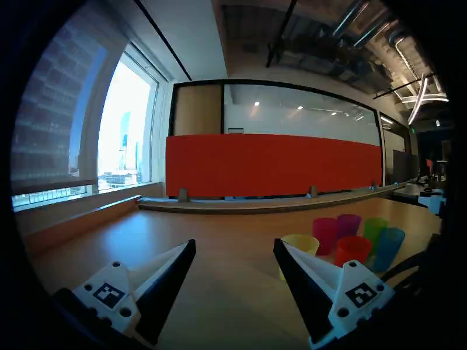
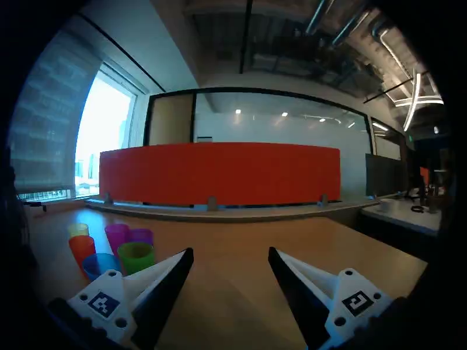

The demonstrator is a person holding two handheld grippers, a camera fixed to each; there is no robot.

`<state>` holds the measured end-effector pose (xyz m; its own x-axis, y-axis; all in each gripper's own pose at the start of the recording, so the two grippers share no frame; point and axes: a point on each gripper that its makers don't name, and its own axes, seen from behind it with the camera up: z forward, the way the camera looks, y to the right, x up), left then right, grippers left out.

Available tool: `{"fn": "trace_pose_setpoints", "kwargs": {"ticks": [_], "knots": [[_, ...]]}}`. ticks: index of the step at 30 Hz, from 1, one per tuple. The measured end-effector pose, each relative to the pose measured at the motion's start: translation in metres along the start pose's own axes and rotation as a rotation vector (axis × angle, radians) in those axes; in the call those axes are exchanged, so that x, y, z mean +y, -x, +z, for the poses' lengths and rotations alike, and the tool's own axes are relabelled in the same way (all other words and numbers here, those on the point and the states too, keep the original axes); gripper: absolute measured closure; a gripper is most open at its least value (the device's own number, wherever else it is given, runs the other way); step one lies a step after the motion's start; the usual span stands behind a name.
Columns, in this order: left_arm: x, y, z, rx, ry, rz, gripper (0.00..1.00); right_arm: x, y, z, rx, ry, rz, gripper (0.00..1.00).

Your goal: Pour water

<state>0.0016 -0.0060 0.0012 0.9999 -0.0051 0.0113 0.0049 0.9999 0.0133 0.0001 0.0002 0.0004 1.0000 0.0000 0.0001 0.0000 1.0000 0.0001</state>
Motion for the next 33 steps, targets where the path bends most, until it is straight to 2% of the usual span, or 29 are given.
{"fn": "trace_pose_setpoints", "kwargs": {"ticks": [6,21,27,33], "knots": [[0.000,-0.021,0.000,0.012,0.015,-0.022,0.01,0.001,-0.011,0.003,0.007,-0.014,-0.003,0.01],[0.003,-0.077,0.007,-0.008,0.085,-0.022,0.01,0.009,-0.087,0.011,0.018,-0.033,0.000,0.01],[0.005,-0.101,0.014,-0.021,0.124,-0.030,0.01,0.003,-0.108,0.015,0.011,-0.064,-0.008,0.01],[0.007,-0.128,0.020,-0.023,0.152,-0.013,0.01,-0.007,-0.130,0.020,0.003,-0.109,-0.008,0.01]]}}
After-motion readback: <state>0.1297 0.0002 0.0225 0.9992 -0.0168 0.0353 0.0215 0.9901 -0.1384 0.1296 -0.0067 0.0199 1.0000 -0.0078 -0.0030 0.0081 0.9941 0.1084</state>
